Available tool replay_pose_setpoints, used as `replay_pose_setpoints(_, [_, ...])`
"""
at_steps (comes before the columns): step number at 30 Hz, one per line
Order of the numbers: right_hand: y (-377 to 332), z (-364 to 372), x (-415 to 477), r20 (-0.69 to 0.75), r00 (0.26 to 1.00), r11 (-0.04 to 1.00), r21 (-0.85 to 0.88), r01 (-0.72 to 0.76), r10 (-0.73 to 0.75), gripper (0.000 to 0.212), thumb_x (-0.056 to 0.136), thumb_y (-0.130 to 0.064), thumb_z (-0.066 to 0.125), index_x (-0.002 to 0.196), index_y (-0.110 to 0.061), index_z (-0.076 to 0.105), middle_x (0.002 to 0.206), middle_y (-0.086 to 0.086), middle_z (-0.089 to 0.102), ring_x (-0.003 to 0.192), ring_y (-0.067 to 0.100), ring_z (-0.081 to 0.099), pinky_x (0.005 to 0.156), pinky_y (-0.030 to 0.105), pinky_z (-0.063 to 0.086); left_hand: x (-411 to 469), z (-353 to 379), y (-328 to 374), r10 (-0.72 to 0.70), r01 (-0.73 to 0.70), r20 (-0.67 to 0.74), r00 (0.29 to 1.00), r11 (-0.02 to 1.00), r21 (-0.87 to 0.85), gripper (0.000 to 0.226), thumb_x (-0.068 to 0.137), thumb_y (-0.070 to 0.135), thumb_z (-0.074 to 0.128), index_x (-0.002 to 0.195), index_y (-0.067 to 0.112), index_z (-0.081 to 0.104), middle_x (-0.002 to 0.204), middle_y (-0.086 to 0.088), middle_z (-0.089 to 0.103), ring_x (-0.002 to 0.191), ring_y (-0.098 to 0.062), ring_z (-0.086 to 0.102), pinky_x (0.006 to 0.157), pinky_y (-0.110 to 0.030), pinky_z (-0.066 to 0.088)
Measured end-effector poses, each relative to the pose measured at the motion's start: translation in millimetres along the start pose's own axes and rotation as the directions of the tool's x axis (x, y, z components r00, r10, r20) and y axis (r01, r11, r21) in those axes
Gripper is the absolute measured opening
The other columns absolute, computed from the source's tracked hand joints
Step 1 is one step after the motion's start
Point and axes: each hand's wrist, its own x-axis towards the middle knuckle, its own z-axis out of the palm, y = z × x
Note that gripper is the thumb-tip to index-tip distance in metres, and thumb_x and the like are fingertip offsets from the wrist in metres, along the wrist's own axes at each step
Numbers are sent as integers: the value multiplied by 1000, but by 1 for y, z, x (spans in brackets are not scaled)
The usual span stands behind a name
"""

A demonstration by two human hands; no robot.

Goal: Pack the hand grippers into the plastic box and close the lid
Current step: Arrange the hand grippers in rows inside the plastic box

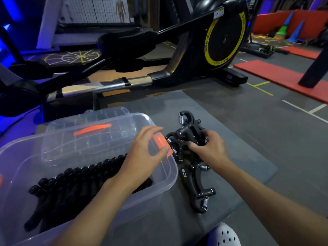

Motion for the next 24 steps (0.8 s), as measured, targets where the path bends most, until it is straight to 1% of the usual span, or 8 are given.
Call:
replay_pose_setpoints(3, [-42, -5, -14, 31, 999, 989, 142, 38, -43, 25, 66, -35, 78, 87, -25, 69, 75, -10, 72, 69, 2, 68, 67, 26, 56, 3, -14, 11, 64, -69, -92, 994, 997, -47, 43, 85, 23, 75, 123, 33, 59, 118, 19, 58, 115, -1, 55, 99, -29, 46])
replay_pose_setpoints(5, [-66, -8, -23, 74, 995, 976, 212, 50, -67, 21, 71, -30, 80, 87, -26, 67, 72, -10, 72, 64, 1, 69, 61, 21, 54, 4, -24, 21, 101, -113, -133, 986, 990, -87, 41, 84, 19, 75, 120, 33, 61, 111, 16, 63, 108, -5, 60, 93, -29, 49])
replay_pose_setpoints(8, [-91, -5, -34, 161, 983, 951, 307, 33, -86, 25, 73, -28, 79, 95, -22, 69, 76, -3, 75, 68, 9, 72, 66, 29, 59, 6, -38, 35, 166, -188, -205, 965, 978, -92, 37, 85, 15, 75, 115, 33, 63, 105, 13, 65, 101, -6, 63, 87, -23, 51])
replay_pose_setpoints(11, [-104, 0, -41, 220, 972, 934, 356, 3, -87, 30, 73, -31, 80, 99, -19, 71, 83, 1, 76, 75, 14, 74, 67, 34, 60, 9, -53, 39, 200, -231, -268, 943, 969, -90, 30, 83, 10, 75, 110, 23, 67, 99, 8, 65, 94, -8, 64, 84, -17, 50])
replay_pose_setpoints(16, [-117, 5, -48, 337, 930, 920, 393, 2, -146, 26, 81, -34, 74, 101, -18, 71, 83, 4, 76, 77, 22, 74, 69, 38, 59, 12, -70, 34, 247, -254, -271, 930, 967, 7, 25, 83, 10, 76, 106, 15, 68, 103, 3, 63, 99, -12, 63, 87, -18, 50])
replay_pose_setpoints(19, [-114, 13, -51, 332, 924, 914, 404, 41, -189, 25, 95, -32, 57, 106, -12, 68, 84, -1, 71, 75, 12, 68, 66, 25, 54, 16, -75, 24, 188, -203, -309, 932, 979, -15, 21, 85, 13, 74, 104, 15, 69, 101, 3, 67, 97, -13, 65, 88, -25, 53])
replay_pose_setpoints(20, [-112, 16, -51, 311, 928, 924, 374, 78, -204, 28, 99, -33, 50, 109, -13, 66, 89, -5, 69, 81, 7, 66, 69, 21, 50, 18, -76, 19, 155, -172, -322, 934, 985, -25, 20, 84, 14, 75, 103, 17, 69, 99, 4, 68, 95, -12, 66, 88, -26, 54])
replay_pose_setpoints(24, [-96, 28, -54, 357, 909, 948, 300, 105, -214, 22, 103, -37, 33, 112, -44, 52, 109, -24, 59, 104, -16, 52, 87, 8, 38, 23, -70, -9, -14, 5, -287, 958, 999, -34, 18, 80, 17, 79, 94, 26, 72, 91, 9, 72, 86, -5, 69, 85, -28, 57])
